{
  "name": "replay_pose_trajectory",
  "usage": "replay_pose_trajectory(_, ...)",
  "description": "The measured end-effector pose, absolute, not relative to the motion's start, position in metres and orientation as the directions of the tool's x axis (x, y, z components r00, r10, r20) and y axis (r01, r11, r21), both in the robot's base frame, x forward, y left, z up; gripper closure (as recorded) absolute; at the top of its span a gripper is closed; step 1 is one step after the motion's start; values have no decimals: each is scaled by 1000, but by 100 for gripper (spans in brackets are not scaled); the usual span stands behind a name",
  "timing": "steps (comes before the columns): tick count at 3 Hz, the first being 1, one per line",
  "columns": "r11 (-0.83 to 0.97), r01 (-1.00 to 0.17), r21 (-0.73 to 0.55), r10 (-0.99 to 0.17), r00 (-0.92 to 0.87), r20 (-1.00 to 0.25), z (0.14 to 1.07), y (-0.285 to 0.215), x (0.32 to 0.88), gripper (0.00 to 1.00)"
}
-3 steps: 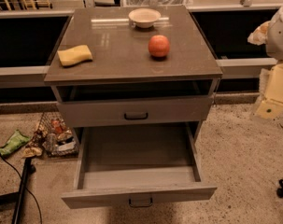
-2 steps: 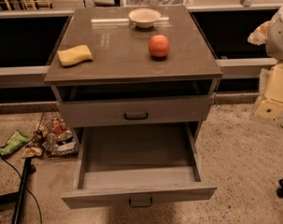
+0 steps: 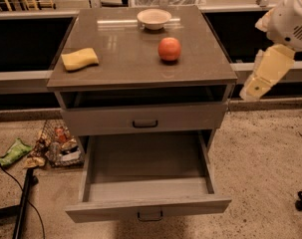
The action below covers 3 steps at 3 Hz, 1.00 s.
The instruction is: Place apple into middle drawer
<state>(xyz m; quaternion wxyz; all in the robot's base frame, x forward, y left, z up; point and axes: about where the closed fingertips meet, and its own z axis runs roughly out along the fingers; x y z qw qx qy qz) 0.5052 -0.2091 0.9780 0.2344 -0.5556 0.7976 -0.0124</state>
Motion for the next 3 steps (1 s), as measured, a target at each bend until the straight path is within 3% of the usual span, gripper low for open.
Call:
replay_pose_trajectory(2,497,-837,-229,-753,-285,-593,954,-169,586,0)
replay_pose_trajectory(3,497,-837,-229,-753,-285,-593,954,-169,586,0)
